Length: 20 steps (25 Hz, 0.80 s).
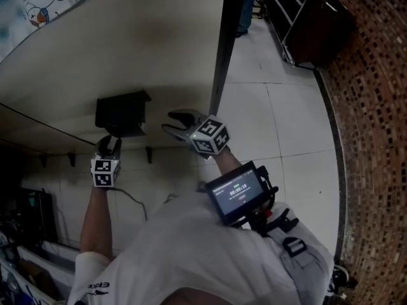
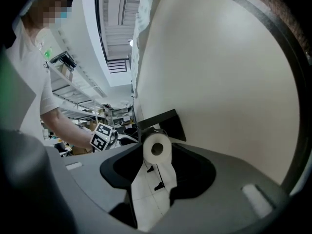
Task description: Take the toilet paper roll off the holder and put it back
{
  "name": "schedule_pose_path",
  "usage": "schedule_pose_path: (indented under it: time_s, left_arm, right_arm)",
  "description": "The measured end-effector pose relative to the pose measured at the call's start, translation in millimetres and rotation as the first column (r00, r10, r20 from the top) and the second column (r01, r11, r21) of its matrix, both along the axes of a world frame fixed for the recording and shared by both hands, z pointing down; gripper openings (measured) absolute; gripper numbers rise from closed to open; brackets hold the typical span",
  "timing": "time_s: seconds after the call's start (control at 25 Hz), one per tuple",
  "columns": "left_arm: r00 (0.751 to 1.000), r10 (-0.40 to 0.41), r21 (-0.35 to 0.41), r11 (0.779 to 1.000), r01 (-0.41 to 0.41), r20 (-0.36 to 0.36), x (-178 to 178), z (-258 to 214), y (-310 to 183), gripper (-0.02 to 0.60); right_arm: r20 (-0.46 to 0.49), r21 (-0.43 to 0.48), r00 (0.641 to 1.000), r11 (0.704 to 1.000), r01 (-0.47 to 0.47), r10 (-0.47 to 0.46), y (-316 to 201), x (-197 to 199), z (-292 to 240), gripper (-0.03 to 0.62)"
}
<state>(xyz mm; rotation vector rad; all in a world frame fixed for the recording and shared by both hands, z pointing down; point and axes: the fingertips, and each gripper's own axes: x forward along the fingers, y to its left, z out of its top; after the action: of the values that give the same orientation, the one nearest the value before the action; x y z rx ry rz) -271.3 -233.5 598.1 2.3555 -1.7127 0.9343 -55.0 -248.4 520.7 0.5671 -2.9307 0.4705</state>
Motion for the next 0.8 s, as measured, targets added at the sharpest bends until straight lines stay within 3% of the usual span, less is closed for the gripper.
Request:
schedule_pose_path:
  time_s: [0.12, 0.28, 0.56, 0.8]
  left_arm:
    - [0.998, -0.06, 0.018, 0.998, 0.06, -0.006, 1.0, -10.0, 9.4, 0.15]
    - [0.983, -0.169, 0.048, 0.984, 0.173, -0.072, -2.9, -16.0, 27.2, 0.147]
    - [0.962, -0.258, 0.166, 0.949, 0.269, -0.088, 21.8, -41.5, 56.3, 0.061]
    - [0.927, -0.306, 0.198, 0.916, 0.349, -0.215, 34.4, -56.4, 73.0, 0.003]
  right_arm:
    - [0.009, 0.002, 1.0, 1.0, 0.003, -0.003, -0.6, 0.1, -0.1, 0.186]
    - [0.012, 0.019, 1.0, 1.0, 0.005, -0.005, 0.6, -0.7, 0.5, 0.169]
    - [-0.003, 0.031, 1.0, 0.999, 0.014, -0.014, -1.9, -10.0, 16.0, 0.103]
    - [-0.011, 0.033, 1.0, 0.999, 0.016, -0.016, 7.5, -17.2, 19.0, 0.064]
